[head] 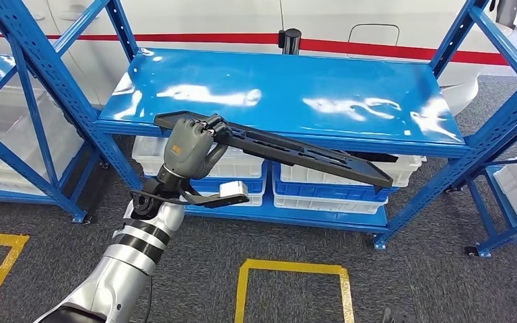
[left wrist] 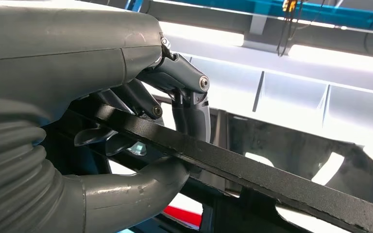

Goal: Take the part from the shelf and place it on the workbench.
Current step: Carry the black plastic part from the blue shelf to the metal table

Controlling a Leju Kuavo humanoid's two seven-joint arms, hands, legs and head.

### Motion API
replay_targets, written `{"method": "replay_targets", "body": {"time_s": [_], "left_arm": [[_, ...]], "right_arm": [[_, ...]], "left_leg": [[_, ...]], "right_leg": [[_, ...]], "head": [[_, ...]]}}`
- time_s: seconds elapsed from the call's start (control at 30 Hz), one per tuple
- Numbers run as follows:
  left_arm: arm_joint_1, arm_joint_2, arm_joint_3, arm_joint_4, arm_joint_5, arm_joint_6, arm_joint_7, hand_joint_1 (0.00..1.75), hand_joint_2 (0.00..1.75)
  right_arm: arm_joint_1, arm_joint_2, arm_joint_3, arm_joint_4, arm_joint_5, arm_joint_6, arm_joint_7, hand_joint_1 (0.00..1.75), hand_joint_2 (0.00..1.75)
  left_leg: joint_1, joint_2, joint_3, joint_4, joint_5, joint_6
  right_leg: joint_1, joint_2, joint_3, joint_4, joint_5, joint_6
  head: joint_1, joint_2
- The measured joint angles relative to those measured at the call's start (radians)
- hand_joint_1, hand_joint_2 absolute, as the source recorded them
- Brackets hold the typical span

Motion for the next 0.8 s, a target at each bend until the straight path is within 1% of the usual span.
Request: {"method": "replay_targets", "body": {"time_s": [0.03,0.07,0.1,0.13,0.17,0.2,0.23,0.3,0.33,0.37,0.4,0.43,0.47,0.5,0.53,0.57,0.6,0.63,0.67,0.7,0.73,0.77,0.8], "left_arm": [[0.002,0.000,0.001,0.000,0.000,0.000,0.000,1.75,1.75],[0.004,0.001,0.002,0.000,0.000,0.000,-0.001,1.75,1.75],[0.005,0.001,0.002,0.000,0.000,0.000,-0.002,1.75,1.75],[0.005,0.001,0.002,0.000,0.000,0.000,-0.004,1.75,1.75],[0.005,0.000,0.002,0.000,0.000,0.000,-0.006,1.75,1.75],[0.005,0.000,0.002,0.000,0.000,0.000,-0.009,1.75,1.75],[0.006,-0.001,0.003,0.000,0.001,0.000,-0.010,1.75,1.75],[0.009,-0.002,0.003,-0.001,0.003,0.000,-0.012,1.75,1.75],[0.010,-0.002,0.003,-0.002,0.005,0.000,-0.014,1.75,1.75],[0.012,-0.003,0.003,-0.003,0.006,0.000,-0.016,1.75,1.75],[0.014,-0.003,0.003,-0.006,0.008,0.000,-0.018,1.75,1.75],[0.018,-0.004,0.003,-0.009,0.009,0.000,-0.019,1.75,1.75],[0.024,-0.004,0.003,-0.011,0.012,0.000,-0.020,1.75,1.75],[0.031,-0.003,0.004,-0.014,0.014,0.000,-0.021,1.75,1.75],[0.038,-0.002,0.004,-0.016,0.017,0.000,-0.023,1.75,1.75],[0.046,-0.001,0.004,-0.018,0.019,0.000,-0.024,1.75,1.75],[0.054,0.001,0.004,-0.022,0.021,0.000,-0.027,1.75,1.75],[0.062,0.002,0.004,-0.028,0.023,0.000,-0.031,1.75,1.75],[0.069,0.004,0.006,-0.036,0.025,0.000,-0.036,1.75,1.75],[0.076,0.006,0.009,-0.044,0.028,0.000,-0.043,1.75,1.75],[0.084,0.007,0.013,-0.052,0.032,0.000,-0.052,1.75,1.75],[0.094,0.009,0.018,-0.061,0.037,0.000,-0.062,1.75,1.75],[0.104,0.011,0.023,-0.070,0.043,0.000,-0.072,1.75,1.75]], "right_arm": [[0.000,0.000,0.000,0.000,0.000,0.000,0.000,0.00,0.00],[0.001,0.001,0.000,0.000,0.000,0.000,0.000,0.00,0.00],[0.001,0.001,0.000,0.000,0.000,0.000,0.000,0.00,0.00],[0.001,0.001,0.000,0.000,0.000,0.000,0.000,0.00,0.00],[0.000,0.000,-0.001,0.000,0.000,0.000,0.000,0.00,0.00],[0.000,0.000,-0.002,0.000,0.001,0.000,0.000,0.00,0.00],[0.000,-0.001,-0.002,0.000,0.001,0.000,0.000,0.00,0.00],[0.001,-0.001,-0.005,0.000,0.001,0.000,0.000,0.00,0.00],[0.002,0.000,-0.006,0.000,0.001,0.000,0.000,0.00,0.00],[0.004,0.000,-0.007,0.000,0.001,0.000,0.000,0.00,0.00],[0.005,0.000,-0.007,0.000,0.001,0.000,0.000,0.00,0.00],[0.006,0.000,-0.008,0.000,0.001,0.000,0.000,0.00,0.00],[0.006,0.000,-0.009,0.000,0.002,0.000,0.000,0.00,0.00],[0.008,0.000,-0.011,0.000,0.002,0.000,0.000,0.00,0.00],[0.009,0.000,-0.013,0.000,0.002,-0.001,0.000,0.00,0.00],[0.012,0.000,-0.015,0.000,0.002,-0.002,0.000,0.00,0.00],[0.015,0.001,-0.016,0.000,0.002,-0.003,0.001,0.00,0.00],[0.016,0.001,-0.017,0.000,0.004,-0.007,0.005,0.00,0.00],[0.018,0.001,-0.017,0.000,0.008,-0.013,0.012,0.00,0.00],[0.021,0.002,-0.017,0.000,0.014,-0.021,0.023,0.00,0.00],[0.026,0.002,-0.017,0.001,0.022,-0.031,0.038,0.00,0.00],[0.034,0.003,-0.017,0.001,0.031,-0.041,0.055,0.00,0.00],[0.044,0.005,-0.017,0.002,0.037,-0.049,0.074,0.00,0.00]], "left_leg": [[0.003,0.001,0.007,0.018,-0.005,-0.005],[0.007,0.002,0.038,-0.009,0.008,-0.009],[0.011,0.004,0.083,-0.063,0.028,-0.013],[0.013,0.003,0.134,-0.130,0.037,-0.017],[0.014,0.000,0.173,-0.183,0.048,-0.015],[0.013,-0.003,0.193,-0.214,0.049,-0.010],[0.011,-0.007,0.199,-0.228,0.047,-0.002],[0.007,-0.009,0.188,-0.230,0.059,0.021],[0.006,-0.009,0.181,-0.232,0.067,0.033],[0.006,-0.008,0.173,-0.235,0.077,0.046],[0.006,-0.008,0.163,-0.237,0.087,0.056],[0.005,-0.008,0.151,-0.238,0.096,0.062],[0.003,-0.008,0.139,-0.238,0.105,0.066],[0.001,-0.008,0.128,-0.238,0.113,0.067],[-0.001,-0.008,0.117,-0.237,0.122,0.067],[-0.002,-0.008,0.105,-0.237,0.131,0.066],[-0.002,-0.008,0.095,-0.237,0.140,0.065],[-0.003,-0.008,0.085,-0.237,0.149,0.062],[-0.004,-0.008,0.078,-0.237,0.158,0.058],[-0.005,-0.008,0.074,-0.238,0.166,0.053],[-0.005,-0.007,0.073,-0.240,0.173,0.046],[-0.004,-0.007,0.073,-0.244,0.180,0.039],[-0.004,-0.007,0.075,-0.250,0.188,0.031]], "right_leg": [[-0.001,0.000,-0.010,0.001,0.007,0.004],[-0.004,0.000,-0.018,0.002,0.012,0.009],[-0.007,0.000,-0.025,0.005,0.017,0.014],[-0.008,0.000,-0.032,0.010,0.020,0.020],[-0.008,0.000,-0.038,0.014,0.024,0.025],[-0.006,0.001,-0.042,0.019,0.027,0.031],[-0.004,0.001,-0.046,0.021,0.032,0.038],[-0.003,0.003,-0.051,0.017,0.043,0.054],[-0.004,0.003,-0.060,0.021,0.039,0.060],[-0.005,0.003,-0.074,0.040,0.023,0.061],[-0.007,0.004,-0.095,0.084,-0.009,0.056],[-0.007,0.004,-0.120,0.147,-0.050,0.050],[-0.006,0.004,-0.144,0.219,-0.088,0.046],[-0.006,0.004,-0.161,0.280,-0.116,0.045],[-0.005,0.004,-0.161,0.309,-0.127,0.049],[-0.004,0.004,-0.142,0.301,-0.123,0.054],[-0.002,0.004,-0.103,0.256,-0.110,0.058],[0.002,0.004,-0.049,0.186,-0.098,0.059],[0.007,0.003,0.004,0.115,-0.091,0.056],[0.011,0.004,0.040,0.063,-0.087,0.051],[0.016,0.004,0.058,0.033,-0.088,0.045],[0.020,0.004,0.060,0.023,-0.087,0.039],[0.019,0.005,0.054,0.019,-0.079,0.032]], "head": [[0.000,0.000],[0.000,0.000],[0.000,0.000],[-0.001,0.000],[0.000,0.000],[0.000,0.000],[0.001,0.000],[0.003,0.000],[0.004,0.000],[0.006,0.000],[0.008,0.000],[0.010,0.000],[0.012,0.000],[0.013,0.000],[0.012,0.000],[0.013,0.000],[0.012,0.000],[0.013,0.000],[0.012,0.000],[0.011,0.000],[0.011,0.000],[0.011,0.000],[0.011,0.000]]}}
